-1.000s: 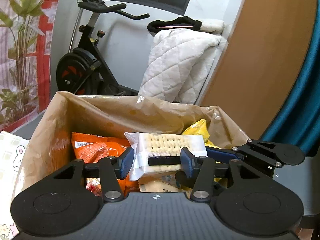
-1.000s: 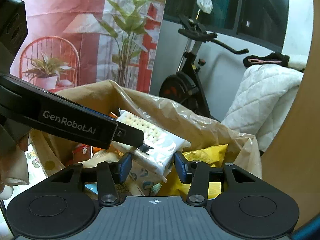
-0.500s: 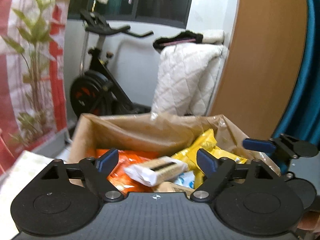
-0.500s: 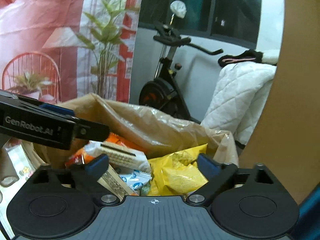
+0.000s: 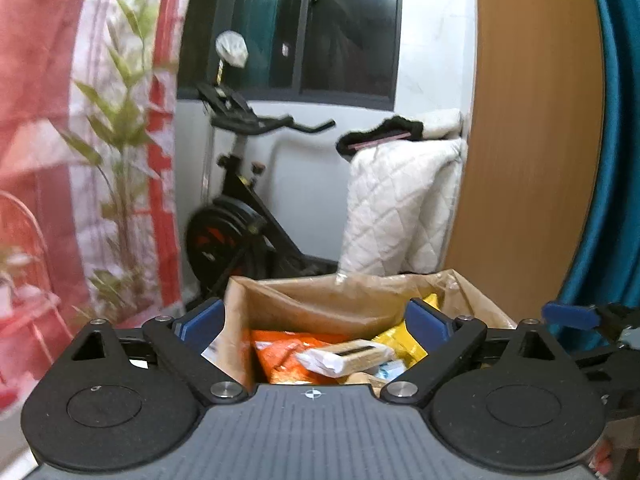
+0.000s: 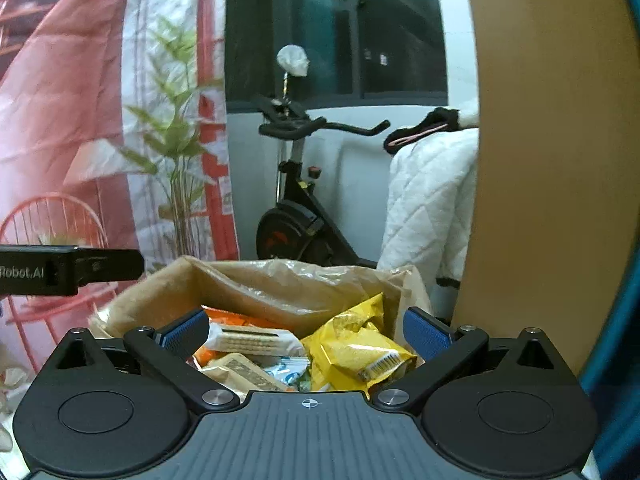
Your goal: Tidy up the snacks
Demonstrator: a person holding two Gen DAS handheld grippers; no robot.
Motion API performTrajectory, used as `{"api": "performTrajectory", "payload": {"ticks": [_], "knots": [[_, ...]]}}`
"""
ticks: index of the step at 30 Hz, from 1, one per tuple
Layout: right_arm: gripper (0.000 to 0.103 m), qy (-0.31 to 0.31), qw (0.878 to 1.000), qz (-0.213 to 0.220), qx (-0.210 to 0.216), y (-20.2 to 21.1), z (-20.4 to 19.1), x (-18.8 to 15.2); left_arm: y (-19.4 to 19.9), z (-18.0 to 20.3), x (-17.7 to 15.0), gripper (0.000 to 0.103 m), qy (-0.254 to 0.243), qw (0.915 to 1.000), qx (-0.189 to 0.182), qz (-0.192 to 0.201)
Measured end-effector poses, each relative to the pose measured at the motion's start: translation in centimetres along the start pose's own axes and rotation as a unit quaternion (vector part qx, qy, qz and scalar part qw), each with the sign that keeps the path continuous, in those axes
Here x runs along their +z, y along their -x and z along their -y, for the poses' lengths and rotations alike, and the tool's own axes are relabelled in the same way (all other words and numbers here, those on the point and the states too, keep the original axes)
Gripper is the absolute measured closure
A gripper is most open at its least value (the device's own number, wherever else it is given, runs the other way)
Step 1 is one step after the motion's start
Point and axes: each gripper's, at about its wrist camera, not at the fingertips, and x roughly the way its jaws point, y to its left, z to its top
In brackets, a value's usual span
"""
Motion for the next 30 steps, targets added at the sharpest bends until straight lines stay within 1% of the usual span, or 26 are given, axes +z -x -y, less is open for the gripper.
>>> {"api": "performTrajectory", "payload": {"ticks": [3,5,11,15,19,23,30], "knots": [[0.001,-0.009,1.000,0.012,-0.005,1.4,-0.2,0.1,1.6,1.0,0.2,0.004,-0.027,0.9990,0.033,0.013],[0.001,-0.014,1.000,0.017,-0.010,2.2,-0.1,0.2,2.5,1.6,0.4,0.004,-0.038,0.9982,0.043,0.021],[0.001,-0.024,0.999,0.017,-0.026,3.9,-0.2,0.5,4.2,1.6,1.0,0.004,-0.017,0.9993,0.018,0.028],[0.001,-0.017,0.999,0.027,-0.030,5.1,-0.5,0.6,4.8,1.5,0.9,0.004,-0.012,0.9991,0.023,0.035],[0.001,-0.018,0.999,0.034,-0.028,5.9,-0.6,0.8,5.0,1.4,1.2,0.004,-0.004,0.9992,0.025,0.032],[0.001,-0.018,0.999,0.039,-0.027,6.5,-0.5,1.0,5.4,1.6,0.9,0.004,-0.006,0.9986,0.034,0.041],[0.001,-0.018,0.999,0.038,-0.028,7.0,-0.4,1.0,5.6,2.2,0.7,0.005,0.001,0.9989,0.029,0.036]]}}
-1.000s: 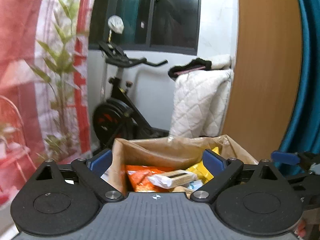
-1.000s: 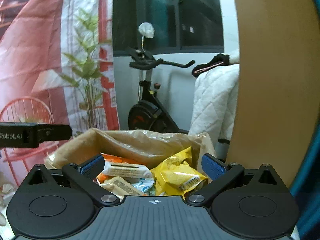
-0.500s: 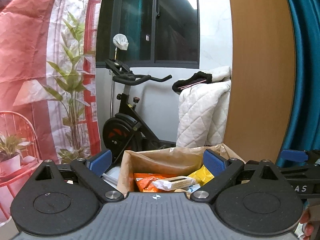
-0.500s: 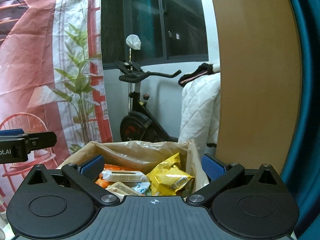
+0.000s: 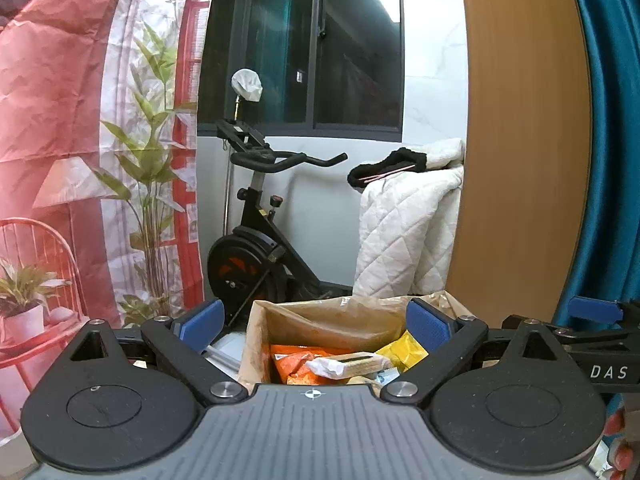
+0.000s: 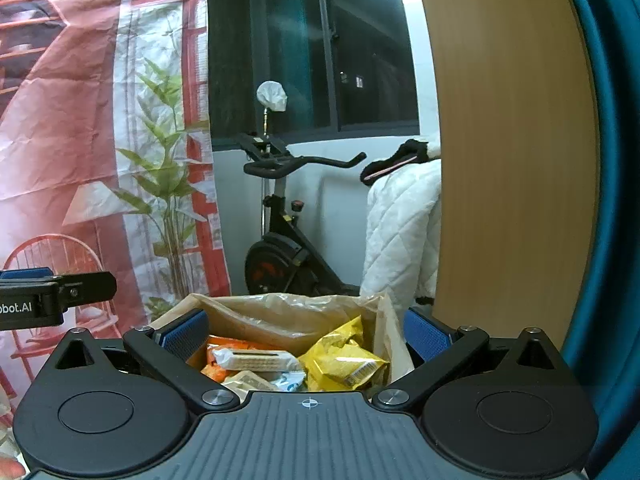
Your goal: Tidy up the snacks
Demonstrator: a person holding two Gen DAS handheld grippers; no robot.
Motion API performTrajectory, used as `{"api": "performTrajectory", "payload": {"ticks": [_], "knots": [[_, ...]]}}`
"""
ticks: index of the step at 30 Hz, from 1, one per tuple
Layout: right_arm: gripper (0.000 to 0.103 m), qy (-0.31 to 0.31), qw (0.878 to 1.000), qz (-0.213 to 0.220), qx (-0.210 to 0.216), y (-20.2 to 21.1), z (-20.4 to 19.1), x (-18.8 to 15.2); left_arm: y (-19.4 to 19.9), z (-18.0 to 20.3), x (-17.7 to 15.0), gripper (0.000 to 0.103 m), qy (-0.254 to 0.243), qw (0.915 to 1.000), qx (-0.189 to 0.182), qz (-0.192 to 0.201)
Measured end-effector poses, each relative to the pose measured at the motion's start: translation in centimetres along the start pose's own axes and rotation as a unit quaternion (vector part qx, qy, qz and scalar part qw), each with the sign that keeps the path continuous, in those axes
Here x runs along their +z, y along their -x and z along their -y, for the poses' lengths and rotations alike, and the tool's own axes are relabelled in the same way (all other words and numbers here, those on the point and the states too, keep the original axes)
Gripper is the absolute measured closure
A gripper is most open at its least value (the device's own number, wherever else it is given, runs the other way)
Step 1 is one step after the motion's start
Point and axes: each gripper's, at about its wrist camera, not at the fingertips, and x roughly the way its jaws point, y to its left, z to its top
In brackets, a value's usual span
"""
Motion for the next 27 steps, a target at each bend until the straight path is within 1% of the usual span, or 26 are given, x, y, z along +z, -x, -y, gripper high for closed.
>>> {"api": "performTrajectory", "payload": {"ticks": [9,20,27], "knots": [[0.001,0.000,1.000,-0.003,-0.002,0.00,0.27,-0.02,0.22,0.07,-0.15,0.005,0.013,0.9999,-0.004,-0.006],[0.001,0.002,1.000,-0.004,0.003,-0.04,0.40,-0.17,0.20,0.03,-0.17,0.005,0.029,0.9993,-0.010,-0.023],[0.000,0.004,1.000,-0.004,0.003,0.05,0.20,-0.24,0.22,0.21,-0.28,0.005,0.030,0.9991,-0.011,-0.026]]}}
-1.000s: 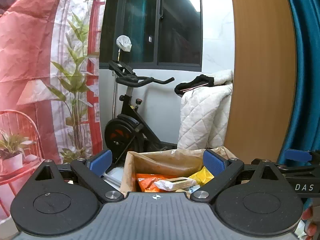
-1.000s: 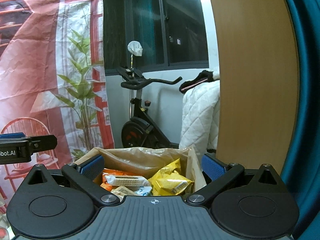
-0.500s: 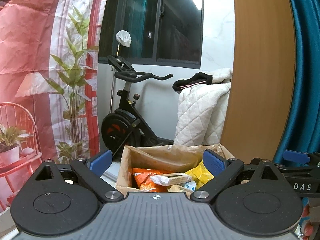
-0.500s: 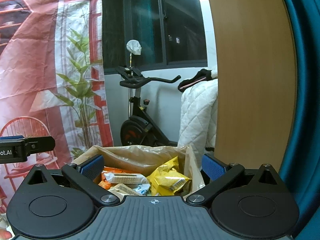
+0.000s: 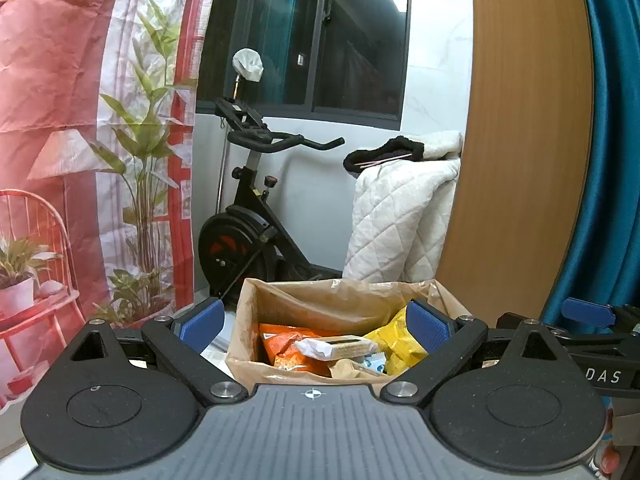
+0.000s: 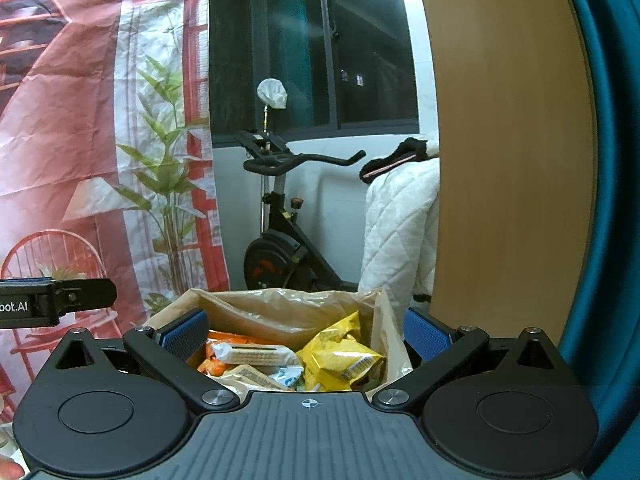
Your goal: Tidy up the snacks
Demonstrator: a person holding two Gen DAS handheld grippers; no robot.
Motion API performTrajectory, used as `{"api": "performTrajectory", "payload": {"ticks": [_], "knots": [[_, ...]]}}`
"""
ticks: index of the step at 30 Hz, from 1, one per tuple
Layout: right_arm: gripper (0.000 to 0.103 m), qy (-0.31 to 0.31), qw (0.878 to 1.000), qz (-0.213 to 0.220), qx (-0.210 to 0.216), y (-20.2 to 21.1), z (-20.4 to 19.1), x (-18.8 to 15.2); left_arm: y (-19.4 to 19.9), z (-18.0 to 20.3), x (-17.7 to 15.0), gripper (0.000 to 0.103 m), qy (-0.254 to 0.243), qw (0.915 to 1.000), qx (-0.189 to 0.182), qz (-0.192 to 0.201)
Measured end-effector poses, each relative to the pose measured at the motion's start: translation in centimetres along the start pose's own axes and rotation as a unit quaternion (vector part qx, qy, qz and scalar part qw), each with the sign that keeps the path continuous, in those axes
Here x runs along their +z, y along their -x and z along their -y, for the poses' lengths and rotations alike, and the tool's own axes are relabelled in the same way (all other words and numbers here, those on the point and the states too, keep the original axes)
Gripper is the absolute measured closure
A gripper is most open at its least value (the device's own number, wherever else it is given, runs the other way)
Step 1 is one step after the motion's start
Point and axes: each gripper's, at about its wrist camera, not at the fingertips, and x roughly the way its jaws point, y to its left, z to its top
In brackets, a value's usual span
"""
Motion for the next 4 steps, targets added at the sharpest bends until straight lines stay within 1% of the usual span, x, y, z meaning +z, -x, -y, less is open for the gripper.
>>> {"api": "performTrajectory", "payload": {"ticks": [4], "knots": [[0.000,0.001,1.000,0.000,0.000,0.03,-0.04,-0.04,0.03,0.07,-0.02,0.005,0.000,1.0000,0.000,0.000]]}}
